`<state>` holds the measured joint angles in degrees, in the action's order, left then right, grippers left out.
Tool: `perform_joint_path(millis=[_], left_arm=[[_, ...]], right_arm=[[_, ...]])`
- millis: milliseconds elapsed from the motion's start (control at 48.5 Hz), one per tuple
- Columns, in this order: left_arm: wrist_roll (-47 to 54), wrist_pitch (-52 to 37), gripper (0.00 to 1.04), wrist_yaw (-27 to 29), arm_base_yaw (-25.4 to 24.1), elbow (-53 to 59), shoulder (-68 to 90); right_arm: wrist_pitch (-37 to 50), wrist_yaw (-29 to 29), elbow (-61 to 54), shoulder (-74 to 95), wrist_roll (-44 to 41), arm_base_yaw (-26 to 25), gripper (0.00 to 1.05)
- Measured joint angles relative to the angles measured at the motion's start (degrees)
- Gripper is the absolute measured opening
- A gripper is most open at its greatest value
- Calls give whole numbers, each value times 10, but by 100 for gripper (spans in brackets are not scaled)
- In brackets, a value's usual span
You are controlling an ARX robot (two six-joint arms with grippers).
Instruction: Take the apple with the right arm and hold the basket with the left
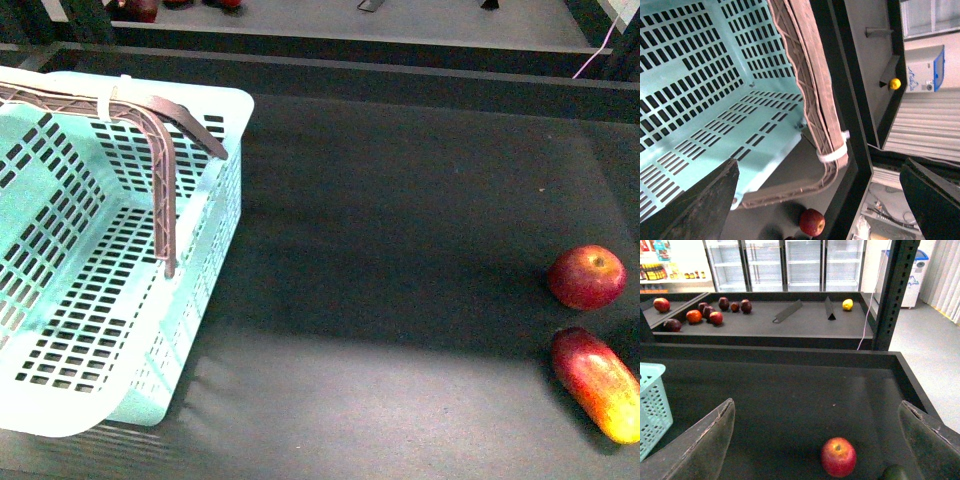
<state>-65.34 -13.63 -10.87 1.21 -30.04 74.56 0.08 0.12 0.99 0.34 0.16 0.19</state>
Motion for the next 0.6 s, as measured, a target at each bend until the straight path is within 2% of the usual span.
perform_joint_path(millis=[598], left_arm=[[-25, -3, 98, 19, -28, -163, 224]], right_arm=[[0, 0, 0, 0, 0, 0, 96]])
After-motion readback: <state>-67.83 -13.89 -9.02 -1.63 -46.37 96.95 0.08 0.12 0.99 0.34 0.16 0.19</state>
